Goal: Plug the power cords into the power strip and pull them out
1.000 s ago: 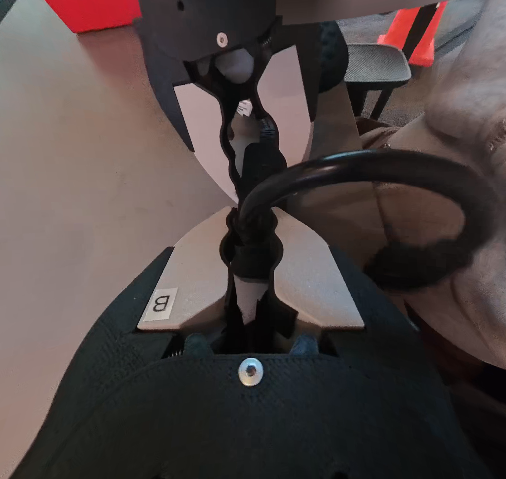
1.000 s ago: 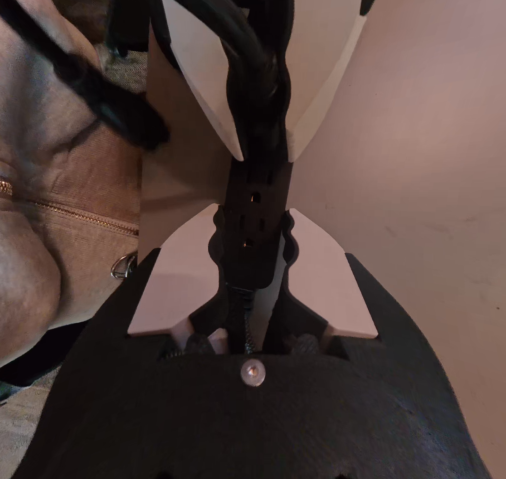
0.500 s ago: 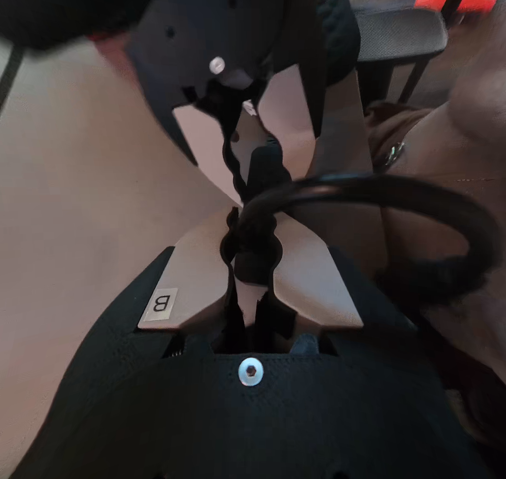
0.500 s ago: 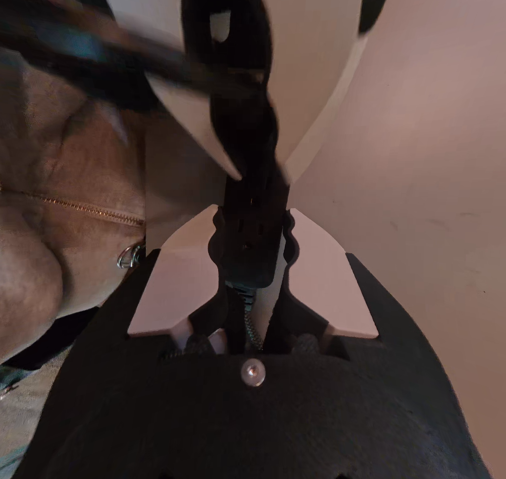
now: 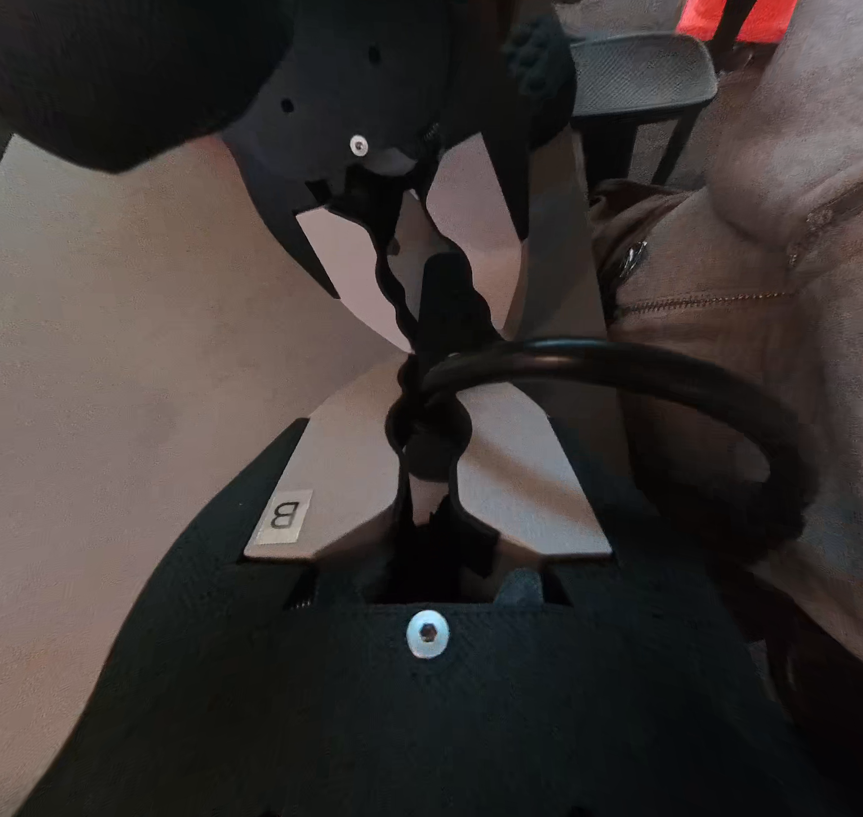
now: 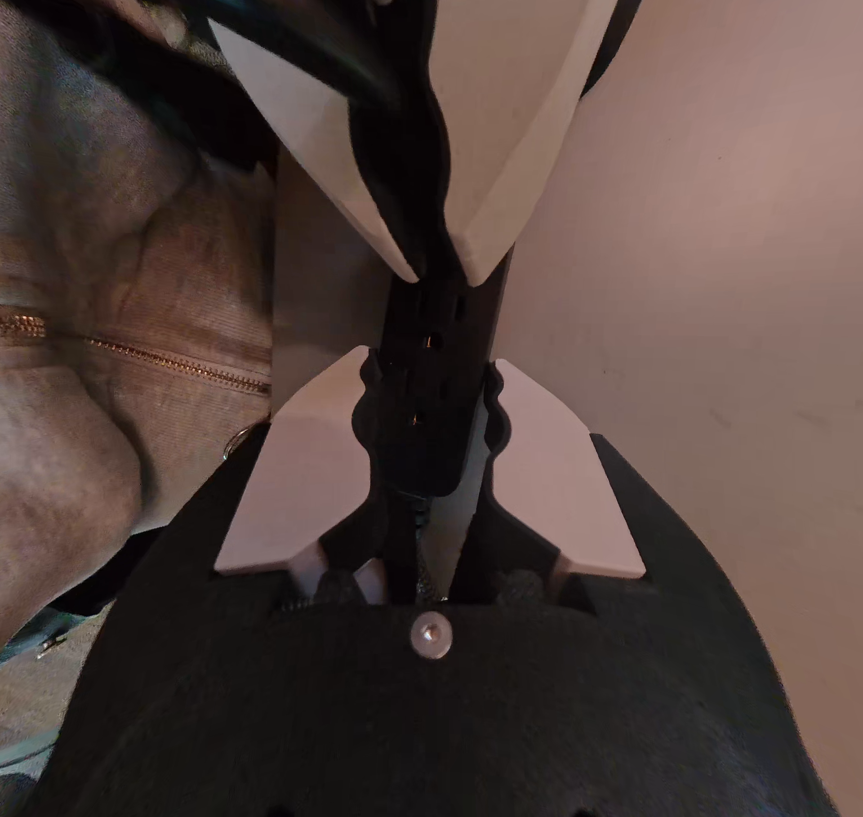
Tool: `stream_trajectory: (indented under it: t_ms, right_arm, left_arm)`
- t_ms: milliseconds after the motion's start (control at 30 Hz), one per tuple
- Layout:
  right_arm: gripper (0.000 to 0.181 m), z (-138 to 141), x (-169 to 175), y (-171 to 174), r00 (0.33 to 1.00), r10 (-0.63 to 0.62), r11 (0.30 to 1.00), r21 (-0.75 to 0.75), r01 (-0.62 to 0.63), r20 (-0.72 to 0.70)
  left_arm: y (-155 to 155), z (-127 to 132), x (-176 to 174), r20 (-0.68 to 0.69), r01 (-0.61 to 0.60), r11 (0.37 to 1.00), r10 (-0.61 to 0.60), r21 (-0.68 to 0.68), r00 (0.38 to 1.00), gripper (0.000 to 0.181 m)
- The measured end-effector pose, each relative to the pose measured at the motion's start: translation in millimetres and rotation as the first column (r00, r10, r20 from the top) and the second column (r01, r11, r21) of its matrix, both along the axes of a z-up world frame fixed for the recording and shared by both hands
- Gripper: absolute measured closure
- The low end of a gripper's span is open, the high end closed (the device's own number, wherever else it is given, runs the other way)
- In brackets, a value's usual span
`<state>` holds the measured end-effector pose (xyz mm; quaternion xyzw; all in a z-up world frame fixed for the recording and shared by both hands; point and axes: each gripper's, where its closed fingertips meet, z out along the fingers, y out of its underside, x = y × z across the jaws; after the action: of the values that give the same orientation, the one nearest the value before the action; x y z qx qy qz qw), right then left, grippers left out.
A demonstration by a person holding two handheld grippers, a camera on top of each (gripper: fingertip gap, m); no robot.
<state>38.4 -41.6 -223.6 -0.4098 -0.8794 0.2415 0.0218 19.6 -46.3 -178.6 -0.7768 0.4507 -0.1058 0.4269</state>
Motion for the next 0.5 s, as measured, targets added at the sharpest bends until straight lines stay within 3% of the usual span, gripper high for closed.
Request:
stream_trajectory:
  t_ms: [167,233,367,500]
  right_arm:
    - [0.134,3.9,-2.8,-5.7,0.993,0.042,0.999,-0.026,-0.045,-0.109]
    - [0.123,9.1,-0.6,-3.4,0.987,0.060,0.998,0.009,-0.059,-0.152]
    - [0.129,37.3,-11.1,-10.1,0.943,-0.027,0.999,-0.047,0.012,-0.333]
    - [0.126,11.2,-9.6,-12.9,0.955,-0.042,0.999,0.000,0.044,-0.295]
  left_arm:
    - [-18.1,2.0,10.0,0.177,0.119,0.992,-0.111,-0.034,0.978,0.168]
    - [-19.4,1.2,11.6,0.189,0.138,0.989,-0.126,-0.051,0.974,0.166]
    - [-15.8,-9.7,-1.7,0.062,0.070,0.995,-0.065,-0.077,0.996,0.145]
    - [-15.6,-20.6,-8.9,-0.066,0.068,0.997,-0.071,-0.046,0.995,0.145]
